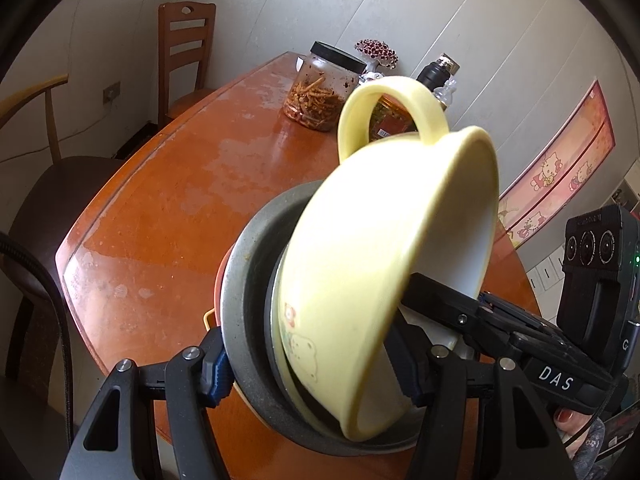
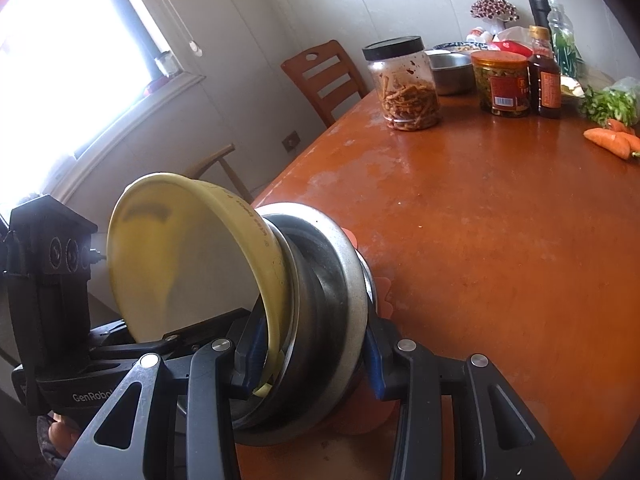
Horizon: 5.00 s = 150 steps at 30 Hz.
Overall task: Organize plates and bowls
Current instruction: 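Carry the basin stack with both grippers over the silver pan stack, then lower the basin stack onto the silver pan with both grippers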
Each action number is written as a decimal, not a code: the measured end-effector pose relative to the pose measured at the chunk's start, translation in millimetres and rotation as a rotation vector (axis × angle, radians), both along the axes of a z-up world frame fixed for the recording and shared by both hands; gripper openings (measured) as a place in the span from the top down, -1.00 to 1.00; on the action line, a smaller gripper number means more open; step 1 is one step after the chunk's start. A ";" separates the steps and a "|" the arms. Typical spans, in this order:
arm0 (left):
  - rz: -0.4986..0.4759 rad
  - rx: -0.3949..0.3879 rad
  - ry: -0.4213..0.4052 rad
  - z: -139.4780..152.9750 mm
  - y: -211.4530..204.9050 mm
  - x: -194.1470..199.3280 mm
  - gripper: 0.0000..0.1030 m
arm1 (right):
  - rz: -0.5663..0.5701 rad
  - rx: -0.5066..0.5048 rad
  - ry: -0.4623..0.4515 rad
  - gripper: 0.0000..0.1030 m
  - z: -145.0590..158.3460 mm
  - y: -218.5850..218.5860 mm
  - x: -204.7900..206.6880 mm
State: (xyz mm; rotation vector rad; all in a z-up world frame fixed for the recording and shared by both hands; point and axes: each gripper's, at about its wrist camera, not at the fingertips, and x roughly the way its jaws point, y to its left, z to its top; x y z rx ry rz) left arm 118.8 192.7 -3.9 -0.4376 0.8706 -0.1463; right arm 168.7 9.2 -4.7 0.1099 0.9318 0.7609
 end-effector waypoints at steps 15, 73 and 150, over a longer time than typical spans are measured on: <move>-0.004 -0.012 0.003 -2.1 3.8 8.2 -0.23 | 0.011 0.000 -0.017 0.17 -1.8 0.3 1.9; 0.009 0.103 -0.029 13.9 -2.6 -14.1 -0.37 | -0.032 -0.044 -0.129 -0.33 13.9 -13.7 -13.7; 0.101 0.049 0.023 -8.1 62.5 -41.6 -0.54 | 0.105 -0.178 -0.272 -0.45 -13.1 -0.6 -94.3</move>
